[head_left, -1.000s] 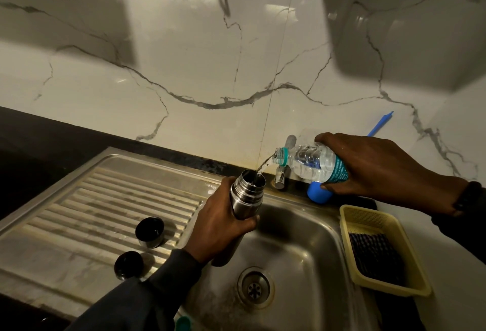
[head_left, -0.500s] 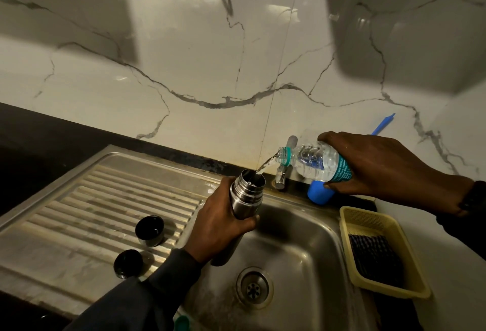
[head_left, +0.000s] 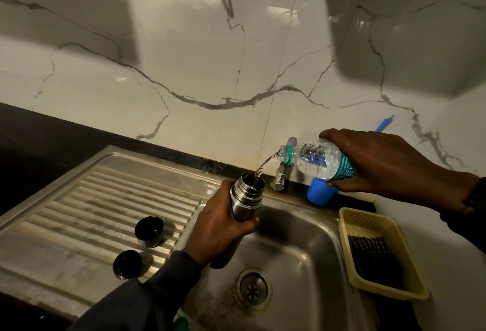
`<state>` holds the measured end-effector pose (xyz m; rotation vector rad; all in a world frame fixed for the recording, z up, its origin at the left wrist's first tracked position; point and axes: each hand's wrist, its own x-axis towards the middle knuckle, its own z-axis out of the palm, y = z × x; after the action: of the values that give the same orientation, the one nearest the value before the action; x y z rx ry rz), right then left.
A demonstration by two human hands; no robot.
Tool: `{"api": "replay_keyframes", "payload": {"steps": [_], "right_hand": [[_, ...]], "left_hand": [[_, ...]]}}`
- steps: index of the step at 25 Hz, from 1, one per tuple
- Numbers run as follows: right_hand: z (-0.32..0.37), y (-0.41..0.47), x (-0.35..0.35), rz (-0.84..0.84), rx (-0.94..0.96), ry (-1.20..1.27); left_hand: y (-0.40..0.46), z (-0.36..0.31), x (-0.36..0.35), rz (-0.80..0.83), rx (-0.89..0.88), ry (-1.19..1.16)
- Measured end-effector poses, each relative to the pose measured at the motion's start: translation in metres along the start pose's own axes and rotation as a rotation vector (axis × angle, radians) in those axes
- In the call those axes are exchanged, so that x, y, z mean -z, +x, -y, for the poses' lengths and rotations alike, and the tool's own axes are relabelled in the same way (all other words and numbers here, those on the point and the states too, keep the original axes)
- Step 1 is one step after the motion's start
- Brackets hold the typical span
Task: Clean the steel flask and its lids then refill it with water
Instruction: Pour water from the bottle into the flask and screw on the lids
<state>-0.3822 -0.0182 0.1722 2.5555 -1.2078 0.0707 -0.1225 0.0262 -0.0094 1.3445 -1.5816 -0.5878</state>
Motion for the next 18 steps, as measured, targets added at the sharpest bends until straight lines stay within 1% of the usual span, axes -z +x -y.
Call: {"api": "replay_keyframes", "payload": {"steps": [18], "right_hand": [[-0.0063, 0.0, 0.0055, -0.021, 0.017, -0.02]], "left_hand": [[-0.0003, -0.0005, 0.0002, 0.021, 0.003, 0.011]]}}
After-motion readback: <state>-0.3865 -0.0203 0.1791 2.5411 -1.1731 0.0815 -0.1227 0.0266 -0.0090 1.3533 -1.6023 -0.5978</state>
